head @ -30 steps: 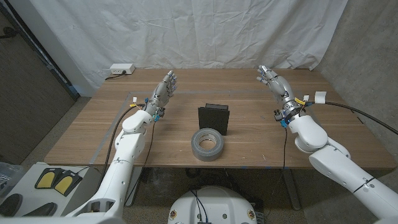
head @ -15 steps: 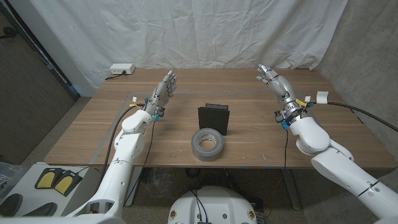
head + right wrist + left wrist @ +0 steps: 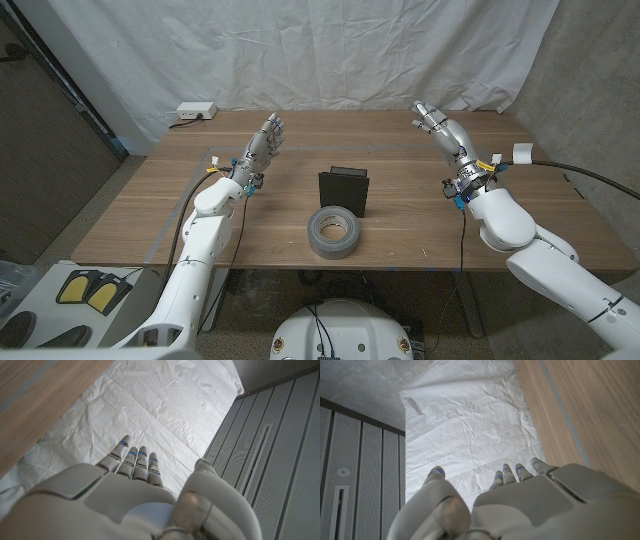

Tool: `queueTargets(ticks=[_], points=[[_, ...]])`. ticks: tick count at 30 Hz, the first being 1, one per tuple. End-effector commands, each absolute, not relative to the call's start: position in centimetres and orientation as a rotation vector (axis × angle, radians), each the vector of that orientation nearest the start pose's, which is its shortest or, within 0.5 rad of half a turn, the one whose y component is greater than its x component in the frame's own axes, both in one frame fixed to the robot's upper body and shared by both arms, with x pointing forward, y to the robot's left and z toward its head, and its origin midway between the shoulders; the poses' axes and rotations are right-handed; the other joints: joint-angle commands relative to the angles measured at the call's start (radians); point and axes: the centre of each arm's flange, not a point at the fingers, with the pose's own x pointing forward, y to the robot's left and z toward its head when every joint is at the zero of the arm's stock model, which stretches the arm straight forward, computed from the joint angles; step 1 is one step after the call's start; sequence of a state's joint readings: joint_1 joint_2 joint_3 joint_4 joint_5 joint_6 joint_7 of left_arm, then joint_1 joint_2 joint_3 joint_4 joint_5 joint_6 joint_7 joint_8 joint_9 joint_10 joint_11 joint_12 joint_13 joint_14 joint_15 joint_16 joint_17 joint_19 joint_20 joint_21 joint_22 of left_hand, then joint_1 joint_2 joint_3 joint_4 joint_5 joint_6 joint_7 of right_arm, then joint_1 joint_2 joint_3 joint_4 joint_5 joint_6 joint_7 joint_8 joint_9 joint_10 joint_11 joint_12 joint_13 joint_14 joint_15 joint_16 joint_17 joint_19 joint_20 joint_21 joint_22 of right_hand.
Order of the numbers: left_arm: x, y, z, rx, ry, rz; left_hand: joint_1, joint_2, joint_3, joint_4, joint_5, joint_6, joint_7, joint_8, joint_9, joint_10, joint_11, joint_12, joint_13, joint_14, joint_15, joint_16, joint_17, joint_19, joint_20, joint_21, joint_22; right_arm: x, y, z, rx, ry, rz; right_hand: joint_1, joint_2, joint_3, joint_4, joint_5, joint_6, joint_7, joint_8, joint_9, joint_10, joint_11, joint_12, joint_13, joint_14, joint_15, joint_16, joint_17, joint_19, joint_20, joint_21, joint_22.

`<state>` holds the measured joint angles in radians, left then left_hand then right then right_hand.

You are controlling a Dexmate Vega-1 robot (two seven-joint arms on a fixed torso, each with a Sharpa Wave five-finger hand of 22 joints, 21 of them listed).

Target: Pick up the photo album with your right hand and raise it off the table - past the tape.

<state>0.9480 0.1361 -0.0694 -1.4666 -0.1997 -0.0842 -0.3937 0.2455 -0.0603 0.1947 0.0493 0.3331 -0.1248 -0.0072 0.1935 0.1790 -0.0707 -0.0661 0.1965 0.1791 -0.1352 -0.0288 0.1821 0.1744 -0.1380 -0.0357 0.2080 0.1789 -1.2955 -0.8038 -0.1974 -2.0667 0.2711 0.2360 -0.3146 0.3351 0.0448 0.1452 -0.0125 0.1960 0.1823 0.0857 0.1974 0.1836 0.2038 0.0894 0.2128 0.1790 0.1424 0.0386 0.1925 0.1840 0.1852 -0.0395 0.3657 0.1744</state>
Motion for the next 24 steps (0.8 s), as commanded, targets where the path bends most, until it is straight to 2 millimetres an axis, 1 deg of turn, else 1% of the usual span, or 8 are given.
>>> queueTargets(ticks=[1, 10, 12, 14, 19, 24], points=[[62.6, 27.2, -1.8, 0.031, -0.622, -0.316, 0.013, -0.001, -0.003, -0.003, -0.003, 0.001, 0.000, 0.002, 0.006, 0.002, 0.000, 0.004, 0.004, 0.000, -0.001, 0.003, 0.005, -0.004, -0.080, -0.003, 0.004, 45.7, -24.3, 0.6, -0.412, -0.906, 0.122, 0.015, -0.002, 0.004, -0.006, -0.003, -0.005, 0.001, 0.000, 0.005, 0.006, 0.002, 0.003, 0.006, 0.007, 0.001, 0.003, 0.001, 0.012, -0.005, -0.003, 0.006], [62.6, 27.4, -1.8, 0.014, -0.624, -0.313, 0.015, 0.001, -0.005, -0.003, -0.004, 0.001, 0.000, 0.002, 0.006, 0.004, 0.001, 0.005, 0.004, -0.001, 0.000, 0.002, 0.005, -0.005, -0.079, -0.003, 0.004, 44.9, -23.8, 1.0, -0.439, -0.932, 0.135, 0.019, -0.004, 0.004, -0.010, -0.004, -0.005, 0.002, -0.001, 0.005, 0.002, 0.005, 0.001, 0.006, 0.006, 0.002, 0.001, 0.001, 0.012, -0.004, -0.007, 0.006], [62.6, 27.3, -1.9, 0.018, -0.624, -0.313, 0.016, 0.001, -0.006, -0.003, -0.005, 0.005, 0.002, 0.003, 0.006, 0.005, 0.007, 0.005, 0.004, 0.003, 0.002, 0.004, 0.005, 0.000, -0.090, -0.002, 0.004, 44.8, -23.7, 1.0, -0.443, -0.934, 0.143, 0.019, -0.005, 0.004, -0.010, -0.005, -0.006, 0.002, -0.001, 0.005, 0.002, 0.005, 0.000, 0.006, 0.004, 0.002, 0.001, 0.001, 0.011, -0.003, -0.007, 0.006], [62.6, 27.3, -1.9, 0.017, -0.622, -0.313, 0.017, 0.002, -0.006, -0.004, -0.005, 0.005, 0.003, 0.003, 0.006, 0.006, 0.008, 0.005, 0.004, 0.003, 0.002, 0.004, 0.005, 0.000, -0.092, -0.002, 0.004, 44.7, -23.6, 1.0, -0.449, -0.937, 0.144, 0.019, -0.005, 0.004, -0.011, -0.005, -0.005, 0.002, -0.001, 0.005, 0.001, 0.004, 0.000, 0.006, 0.004, 0.002, 0.000, 0.001, 0.011, -0.003, -0.008, 0.006], [62.6, 27.3, -1.7, 0.023, -0.626, -0.314, 0.018, 0.002, -0.007, -0.004, -0.005, 0.006, 0.004, 0.004, 0.006, 0.004, 0.010, 0.005, 0.004, 0.002, 0.000, 0.003, 0.005, -0.001, -0.093, -0.002, 0.004, 44.2, -23.3, 1.0, -0.472, -0.940, 0.138, 0.020, -0.006, 0.003, -0.012, -0.005, -0.004, 0.002, -0.001, 0.005, 0.002, 0.005, 0.000, 0.006, 0.005, 0.004, 0.001, 0.001, 0.011, -0.002, -0.009, 0.006], [62.6, 27.3, -1.7, 0.022, -0.628, -0.316, 0.019, 0.002, -0.008, -0.004, -0.006, 0.005, 0.004, 0.003, 0.006, 0.004, 0.006, 0.004, 0.004, 0.001, -0.001, 0.003, 0.005, -0.003, -0.092, -0.003, 0.004, 43.7, -23.1, 1.0, -0.486, -0.933, 0.124, 0.023, -0.008, 0.003, -0.015, -0.006, -0.004, 0.003, -0.001, 0.005, 0.003, 0.007, 0.000, 0.006, 0.006, 0.005, 0.001, 0.001, 0.013, -0.001, -0.011, 0.006]])
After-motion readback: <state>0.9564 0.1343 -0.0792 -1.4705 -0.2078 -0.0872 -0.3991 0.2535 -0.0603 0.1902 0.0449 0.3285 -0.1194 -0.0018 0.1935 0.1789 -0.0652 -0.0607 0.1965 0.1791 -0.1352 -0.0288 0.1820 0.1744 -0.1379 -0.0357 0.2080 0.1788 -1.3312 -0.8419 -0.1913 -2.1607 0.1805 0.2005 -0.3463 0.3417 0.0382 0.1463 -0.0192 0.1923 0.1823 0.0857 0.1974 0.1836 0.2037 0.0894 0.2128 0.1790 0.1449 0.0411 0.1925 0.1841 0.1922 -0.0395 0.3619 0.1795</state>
